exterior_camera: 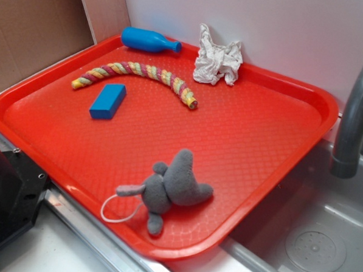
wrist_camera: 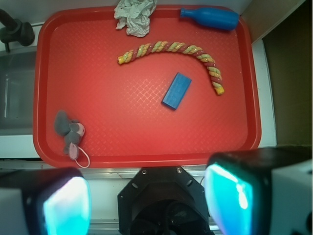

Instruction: Grab the blue block.

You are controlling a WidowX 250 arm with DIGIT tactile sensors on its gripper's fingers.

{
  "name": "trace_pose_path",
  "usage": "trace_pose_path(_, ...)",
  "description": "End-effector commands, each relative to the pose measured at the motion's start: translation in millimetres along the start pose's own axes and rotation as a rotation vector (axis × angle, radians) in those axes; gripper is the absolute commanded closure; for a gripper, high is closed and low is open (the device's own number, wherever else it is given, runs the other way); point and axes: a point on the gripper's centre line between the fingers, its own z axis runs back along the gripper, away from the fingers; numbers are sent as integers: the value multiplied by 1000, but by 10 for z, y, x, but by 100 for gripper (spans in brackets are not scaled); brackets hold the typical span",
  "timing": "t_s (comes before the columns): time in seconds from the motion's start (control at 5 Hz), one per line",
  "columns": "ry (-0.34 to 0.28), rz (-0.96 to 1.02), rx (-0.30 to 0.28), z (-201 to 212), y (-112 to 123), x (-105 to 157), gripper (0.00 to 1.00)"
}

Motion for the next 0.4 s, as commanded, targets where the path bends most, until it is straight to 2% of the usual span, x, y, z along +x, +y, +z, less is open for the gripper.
trace_pose_path(0.0,0,0,0,0,0,0,0)
trace_pose_path(0.2,-11,181,54,-509,323,256,0)
